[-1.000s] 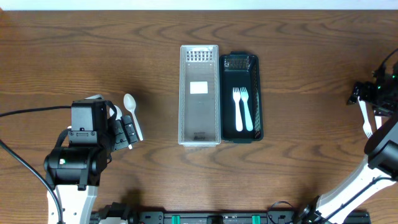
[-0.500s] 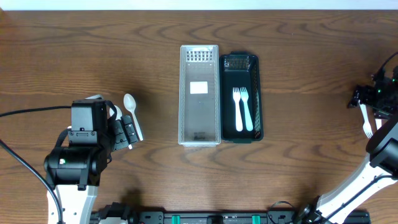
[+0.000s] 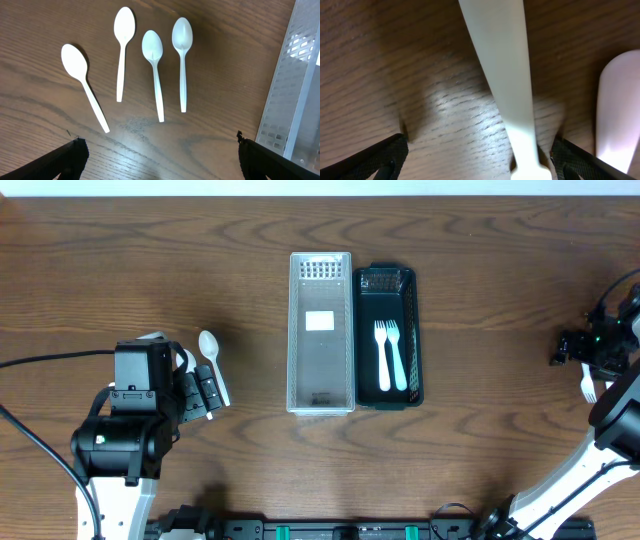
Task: Pack container
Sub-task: 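Move the right gripper to the white spoon and grasp its handle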
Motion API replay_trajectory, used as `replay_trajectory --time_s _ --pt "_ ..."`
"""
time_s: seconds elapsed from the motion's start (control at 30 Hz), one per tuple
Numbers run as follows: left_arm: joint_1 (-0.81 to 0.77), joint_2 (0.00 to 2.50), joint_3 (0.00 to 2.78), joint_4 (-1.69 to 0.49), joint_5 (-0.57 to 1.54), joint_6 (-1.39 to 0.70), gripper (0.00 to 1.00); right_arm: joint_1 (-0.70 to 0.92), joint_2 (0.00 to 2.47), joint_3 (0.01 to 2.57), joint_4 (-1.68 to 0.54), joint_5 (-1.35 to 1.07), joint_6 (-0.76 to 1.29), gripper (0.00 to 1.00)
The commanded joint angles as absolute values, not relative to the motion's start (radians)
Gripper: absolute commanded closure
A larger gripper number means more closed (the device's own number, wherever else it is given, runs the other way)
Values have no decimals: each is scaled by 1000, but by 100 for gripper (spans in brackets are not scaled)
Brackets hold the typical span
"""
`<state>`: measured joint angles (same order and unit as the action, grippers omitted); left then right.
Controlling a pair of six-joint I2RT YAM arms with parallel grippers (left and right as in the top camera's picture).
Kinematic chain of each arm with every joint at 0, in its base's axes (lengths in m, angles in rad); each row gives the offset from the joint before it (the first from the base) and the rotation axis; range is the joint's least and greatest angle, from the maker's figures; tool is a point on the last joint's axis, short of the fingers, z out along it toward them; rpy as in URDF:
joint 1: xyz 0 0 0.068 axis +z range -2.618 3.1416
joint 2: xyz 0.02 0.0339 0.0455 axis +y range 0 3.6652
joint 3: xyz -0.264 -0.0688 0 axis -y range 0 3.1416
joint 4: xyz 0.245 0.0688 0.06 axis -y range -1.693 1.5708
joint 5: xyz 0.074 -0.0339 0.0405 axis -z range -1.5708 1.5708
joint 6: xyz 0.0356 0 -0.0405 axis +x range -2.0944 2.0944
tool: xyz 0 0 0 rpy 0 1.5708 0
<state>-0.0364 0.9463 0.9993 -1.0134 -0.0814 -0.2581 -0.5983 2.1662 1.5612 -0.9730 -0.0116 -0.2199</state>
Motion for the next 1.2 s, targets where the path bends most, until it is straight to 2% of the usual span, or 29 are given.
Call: replay_trajectory --time_s 0.0,0.13,0.27,0.33,0.4,0.6,0.77,0.83,0.97,1.17 --pt "-39 947 1014 -1013 -82 -260 2 -606 2180 1530 -958 -27 -245 5" --pt "-39 946 1014 -1013 -82 -260 2 -606 2180 1530 -953 -27 -245 8" --pt "-39 946 1014 -1013 -82 -260 2 -606 2180 1530 -950 -27 -244 18" --pt "-39 946 1014 -1013 -82 -260 2 -606 2180 1530 -949 -27 -244 33" --pt "-39 946 1014 -1013 -82 -260 2 -606 2180 1530 -949 -32 -244 43" --pt "-39 946 1014 -1013 -82 -260 2 -606 2180 1530 -949 -43 -244 56" --pt "-39 946 1014 -1013 -82 -260 2 -606 2180 1530 -945 -47 -240 76" --pt "-39 946 1014 -1013 -82 -260 2 -606 2180 1530 -944 -62 -240 80" --pt "-39 946 1014 -1013 -82 -260 2 -606 2180 1530 -944 -65 -240 81" --pt "-39 946 1014 -1013 -82 -260 2 -603 2178 1531 -939 -65 -195 90"
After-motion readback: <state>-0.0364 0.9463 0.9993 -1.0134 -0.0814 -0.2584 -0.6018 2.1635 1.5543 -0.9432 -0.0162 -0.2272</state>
